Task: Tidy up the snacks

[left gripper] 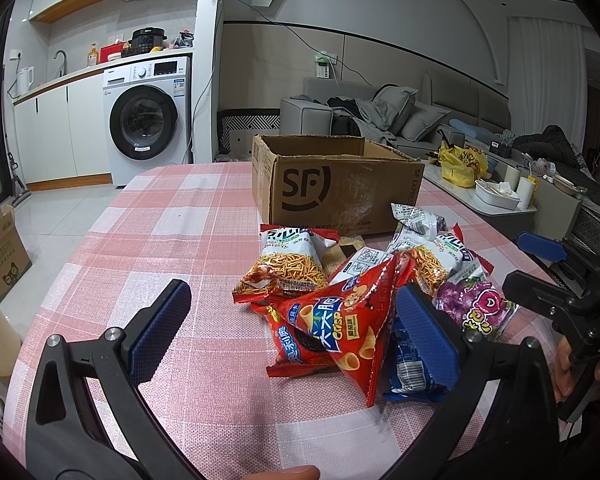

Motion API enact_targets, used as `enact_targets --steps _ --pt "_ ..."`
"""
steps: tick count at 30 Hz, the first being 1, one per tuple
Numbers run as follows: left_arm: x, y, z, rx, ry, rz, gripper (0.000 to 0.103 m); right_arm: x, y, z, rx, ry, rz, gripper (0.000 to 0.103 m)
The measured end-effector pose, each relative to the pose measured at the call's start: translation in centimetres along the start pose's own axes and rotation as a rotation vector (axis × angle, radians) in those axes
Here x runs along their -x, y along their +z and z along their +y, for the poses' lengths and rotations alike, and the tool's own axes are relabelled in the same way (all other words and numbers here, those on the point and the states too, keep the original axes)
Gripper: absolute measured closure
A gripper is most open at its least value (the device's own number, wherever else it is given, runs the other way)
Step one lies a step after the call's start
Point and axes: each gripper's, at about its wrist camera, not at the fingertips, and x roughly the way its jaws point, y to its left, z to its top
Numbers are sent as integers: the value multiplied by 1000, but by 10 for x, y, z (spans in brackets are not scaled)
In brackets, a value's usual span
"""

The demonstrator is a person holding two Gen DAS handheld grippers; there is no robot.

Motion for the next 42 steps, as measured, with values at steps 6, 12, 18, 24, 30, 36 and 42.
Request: enact_targets --steps 6,12,18,24,30,36,42 --pt "0 0 0 0 0 1 1 -7 -4 -2 -4 -5 2 0" --pt "0 0 0 1 0 1 1 -4 -1 0 10 -1 7 0" --pt "0 0 0 0 0 1 1 -2 0 0 10 4 11 0" --pt "1 0 0 5 4 -8 1 -2 0 -6 -35 15 27 0" --pt "0 0 -3 3 3 0 1 -4 1 -17 -89 21 46 0" --pt "-5 -5 -4 8 -1 5 1 -11 0 -6 -37 -8 90 0" --pt "-10 -4 -4 -22 -36 62 1 -24 -3 -3 -20 -21 172 0"
